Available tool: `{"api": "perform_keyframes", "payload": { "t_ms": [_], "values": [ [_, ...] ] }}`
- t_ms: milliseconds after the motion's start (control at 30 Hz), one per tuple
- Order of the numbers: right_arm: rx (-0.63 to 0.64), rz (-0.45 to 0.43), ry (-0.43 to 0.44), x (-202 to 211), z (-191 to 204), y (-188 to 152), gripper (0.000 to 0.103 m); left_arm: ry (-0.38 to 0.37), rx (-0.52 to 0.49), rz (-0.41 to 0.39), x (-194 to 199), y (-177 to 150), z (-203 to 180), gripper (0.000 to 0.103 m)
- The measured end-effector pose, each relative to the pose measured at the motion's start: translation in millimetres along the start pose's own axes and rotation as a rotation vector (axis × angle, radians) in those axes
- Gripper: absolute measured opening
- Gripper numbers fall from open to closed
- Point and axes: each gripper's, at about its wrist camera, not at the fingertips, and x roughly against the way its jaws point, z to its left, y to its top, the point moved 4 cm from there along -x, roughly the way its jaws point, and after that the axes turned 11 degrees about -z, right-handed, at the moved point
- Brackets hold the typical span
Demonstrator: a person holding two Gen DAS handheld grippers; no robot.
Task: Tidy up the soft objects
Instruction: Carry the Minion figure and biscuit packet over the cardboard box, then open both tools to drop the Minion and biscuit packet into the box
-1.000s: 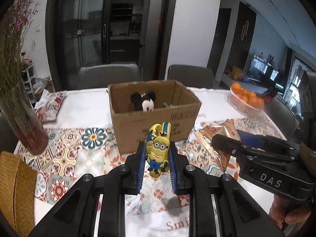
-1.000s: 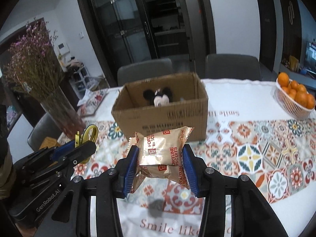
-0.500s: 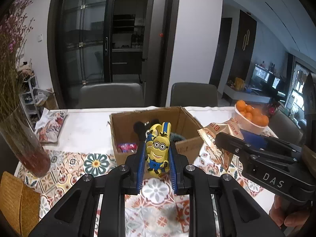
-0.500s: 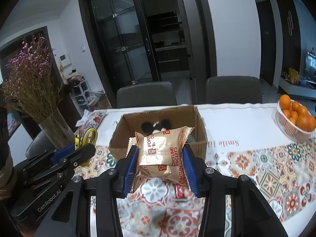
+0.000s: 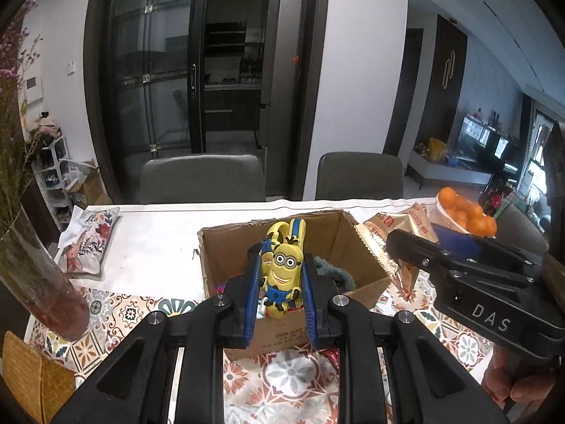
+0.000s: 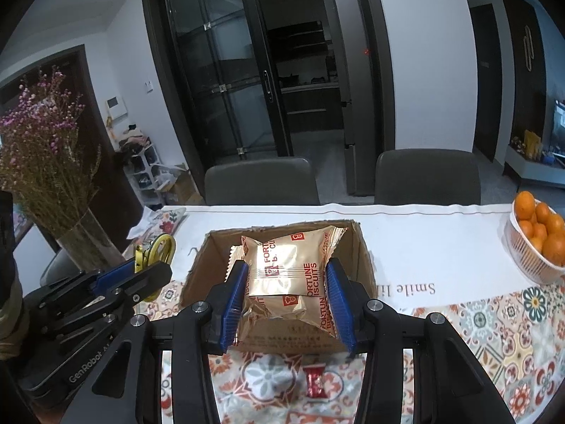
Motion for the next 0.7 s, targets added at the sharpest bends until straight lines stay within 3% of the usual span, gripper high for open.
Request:
{"api": "perform_keyframes", "payload": {
  "t_ms": [533, 600, 700],
  "values": [
    [0.004, 0.073, -0.006, -60, -18, 1, 0.047, 0.033, -0.013, 0.080, -60, 4, 7, 0.025],
    [0.003, 0.090, 0.008, -68, -18, 2, 0.051, 0.033, -0.010, 0.095, -66, 4, 8, 0.028],
    [-0.006, 0.112, -0.002, -78, -21, 3, 0.074, 0.041, 0.002, 0.102, -70, 5, 12, 0.049]
  ]
}}
